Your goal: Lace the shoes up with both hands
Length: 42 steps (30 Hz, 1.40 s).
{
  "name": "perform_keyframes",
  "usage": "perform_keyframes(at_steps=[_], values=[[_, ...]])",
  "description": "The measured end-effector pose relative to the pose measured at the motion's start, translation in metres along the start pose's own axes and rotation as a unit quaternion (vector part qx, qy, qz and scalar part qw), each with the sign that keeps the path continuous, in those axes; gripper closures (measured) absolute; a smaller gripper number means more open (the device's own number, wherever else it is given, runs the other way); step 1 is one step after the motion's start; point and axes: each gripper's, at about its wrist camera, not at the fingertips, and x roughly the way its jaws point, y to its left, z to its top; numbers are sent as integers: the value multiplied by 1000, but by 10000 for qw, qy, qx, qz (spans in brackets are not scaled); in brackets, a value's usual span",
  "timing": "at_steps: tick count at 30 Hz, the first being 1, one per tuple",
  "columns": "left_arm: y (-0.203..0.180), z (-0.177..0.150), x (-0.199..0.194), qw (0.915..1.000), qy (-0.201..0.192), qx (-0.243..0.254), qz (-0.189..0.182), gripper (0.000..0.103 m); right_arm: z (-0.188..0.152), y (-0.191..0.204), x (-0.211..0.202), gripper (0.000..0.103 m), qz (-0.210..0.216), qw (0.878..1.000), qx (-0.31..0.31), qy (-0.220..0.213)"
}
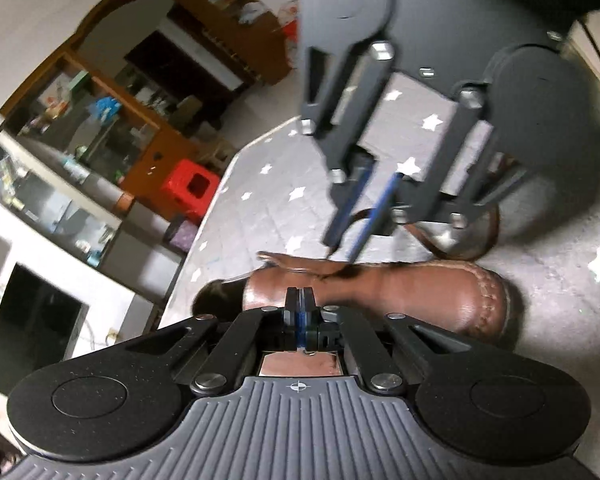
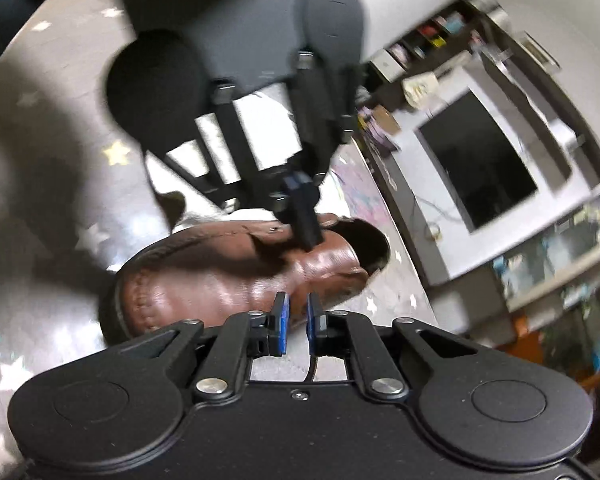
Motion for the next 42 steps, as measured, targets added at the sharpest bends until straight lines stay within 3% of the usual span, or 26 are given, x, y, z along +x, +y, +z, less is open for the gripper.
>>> perform_keyframes(at_steps=[2, 4, 12, 15, 20, 22, 27, 30, 42], values=[[-3, -1, 2, 9999, 14, 150, -36, 100, -2, 1, 1, 93, -1, 10000, -22, 11], [-5, -2, 5, 9995, 26, 293, -73, 100, -6, 0, 1, 80, -74, 9999, -128, 27], [4, -5, 17, 9985, -124, 437, -303, 100, -17, -3, 21, 80, -15, 9989, -426, 219], [7, -5, 21, 9978, -171, 462, -443, 100, -22, -2, 27, 93, 93, 9985, -472, 270], [13, -8, 27, 9966, -222, 460, -647, 100, -26, -4, 32, 101, 186, 9984, -466, 277], [15, -8, 29, 9961, -211, 470, -715, 99, -28, -5, 33, 101, 187, 9984, -459, 271], [15, -6, 32, 9966, -240, 455, -647, 86, -28, -4, 32, 101, 207, 9981, -542, 214], [14, -5, 34, 9965, -263, 467, -641, 86, -25, -2, 30, 101, 190, 9977, -632, 158], [12, -4, 38, 9938, -303, 610, -877, 100, -23, 1, 28, 101, 172, 9958, -894, 84]])
